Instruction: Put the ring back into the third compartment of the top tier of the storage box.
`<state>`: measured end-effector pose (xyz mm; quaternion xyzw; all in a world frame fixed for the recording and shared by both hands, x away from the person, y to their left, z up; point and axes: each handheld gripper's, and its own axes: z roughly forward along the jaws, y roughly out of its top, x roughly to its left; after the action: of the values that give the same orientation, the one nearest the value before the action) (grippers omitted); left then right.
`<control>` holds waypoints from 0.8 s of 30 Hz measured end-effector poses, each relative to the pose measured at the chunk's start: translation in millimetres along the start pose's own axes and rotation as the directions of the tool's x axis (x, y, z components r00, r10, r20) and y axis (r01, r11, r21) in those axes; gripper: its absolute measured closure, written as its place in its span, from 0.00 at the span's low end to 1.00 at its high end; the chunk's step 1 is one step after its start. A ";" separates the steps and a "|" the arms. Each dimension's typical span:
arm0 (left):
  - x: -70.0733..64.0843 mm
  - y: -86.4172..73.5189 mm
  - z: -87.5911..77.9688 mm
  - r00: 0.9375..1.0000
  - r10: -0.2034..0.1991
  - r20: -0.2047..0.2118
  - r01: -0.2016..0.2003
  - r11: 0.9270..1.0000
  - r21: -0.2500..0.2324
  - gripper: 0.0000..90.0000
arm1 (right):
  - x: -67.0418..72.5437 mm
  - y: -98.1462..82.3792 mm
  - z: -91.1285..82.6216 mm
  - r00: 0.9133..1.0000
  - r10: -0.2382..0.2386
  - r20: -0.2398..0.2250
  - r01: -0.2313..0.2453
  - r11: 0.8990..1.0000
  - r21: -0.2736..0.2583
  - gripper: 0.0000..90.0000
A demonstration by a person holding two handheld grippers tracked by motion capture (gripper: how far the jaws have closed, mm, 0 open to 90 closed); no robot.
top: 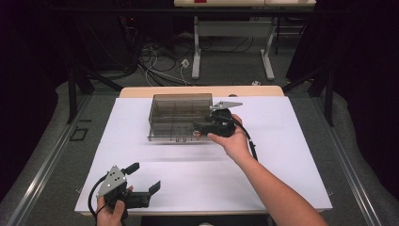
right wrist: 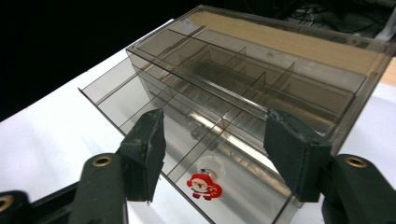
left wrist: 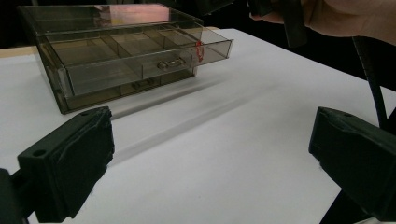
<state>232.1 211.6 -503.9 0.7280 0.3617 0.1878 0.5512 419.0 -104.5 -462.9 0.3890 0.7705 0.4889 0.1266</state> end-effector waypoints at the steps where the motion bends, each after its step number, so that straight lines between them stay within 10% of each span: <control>1: 0.1 0.1 -0.3 1.000 0.001 0.000 -0.001 1.000 0.000 0.00 | 0.4 0.3 -1.7 1.000 -0.001 0.009 0.001 1.000 0.005 0.40; 24: 0.0 0.3 0.3 1.000 0.002 0.003 -0.002 1.000 0.008 0.00 | 8.9 1.2 -27.0 0.994 -0.051 0.095 0.055 0.998 -0.044 0.16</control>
<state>232.4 211.4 -503.7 0.7308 0.3608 0.1861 0.5487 398.1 -115.5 -447.0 0.3879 0.7622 0.4844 0.1844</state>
